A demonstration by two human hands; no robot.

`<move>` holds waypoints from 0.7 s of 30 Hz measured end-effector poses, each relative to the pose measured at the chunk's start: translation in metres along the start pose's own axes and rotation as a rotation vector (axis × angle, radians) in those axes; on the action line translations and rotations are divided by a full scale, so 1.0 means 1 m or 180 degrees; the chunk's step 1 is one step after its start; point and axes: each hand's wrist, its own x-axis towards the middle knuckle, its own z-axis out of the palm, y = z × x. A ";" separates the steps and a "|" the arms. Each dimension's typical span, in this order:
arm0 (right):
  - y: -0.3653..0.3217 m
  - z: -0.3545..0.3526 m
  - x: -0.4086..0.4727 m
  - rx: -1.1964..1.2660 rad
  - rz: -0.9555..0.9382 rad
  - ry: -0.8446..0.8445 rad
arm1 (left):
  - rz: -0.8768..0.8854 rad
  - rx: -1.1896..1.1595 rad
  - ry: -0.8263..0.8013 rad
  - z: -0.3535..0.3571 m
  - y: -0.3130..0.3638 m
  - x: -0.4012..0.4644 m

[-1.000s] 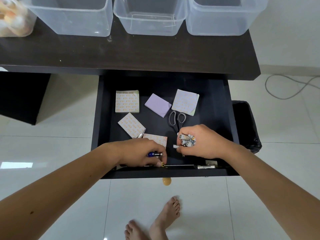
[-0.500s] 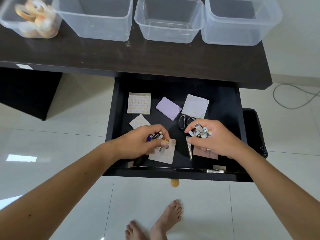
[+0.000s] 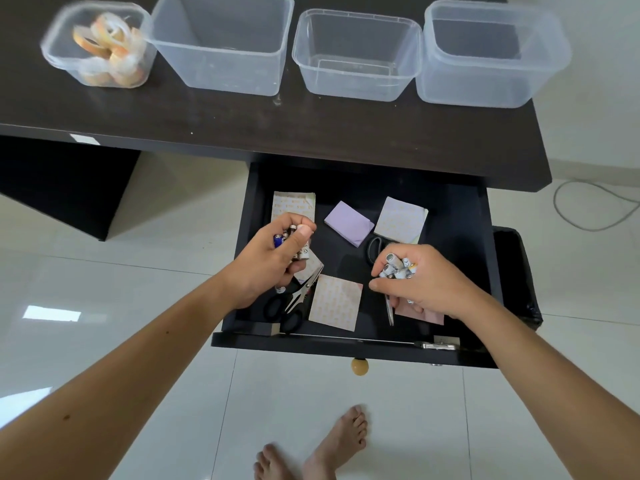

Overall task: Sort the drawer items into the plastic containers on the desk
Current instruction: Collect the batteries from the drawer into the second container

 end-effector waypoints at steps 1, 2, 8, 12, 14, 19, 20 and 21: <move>-0.002 0.006 0.003 -0.0134 -0.0042 -0.0053 | -0.0044 -0.0041 0.0048 0.000 0.000 0.000; -0.006 0.013 0.006 -0.0282 -0.0098 -0.0140 | -0.0082 -0.0100 0.0094 0.000 0.000 0.000; -0.016 0.046 0.032 -0.1080 -0.0493 -0.0568 | 0.0140 0.0107 0.0066 -0.013 0.007 -0.008; -0.016 0.052 0.043 -0.1407 -0.0495 -0.0542 | 0.0293 0.0437 -0.0078 -0.022 0.010 -0.020; -0.019 0.054 0.045 -0.1485 -0.0550 -0.0559 | 0.0311 0.0436 -0.0119 -0.025 0.008 -0.024; -0.026 0.059 0.051 -0.1662 -0.0564 -0.0637 | 0.0407 0.0410 -0.0094 -0.028 0.004 -0.026; -0.026 0.060 0.053 -0.1676 -0.0559 -0.0639 | 0.0423 0.0415 -0.0100 -0.027 0.004 -0.026; -0.027 0.061 0.054 -0.1687 -0.0554 -0.0633 | 0.0433 0.0417 -0.0107 -0.027 0.005 -0.026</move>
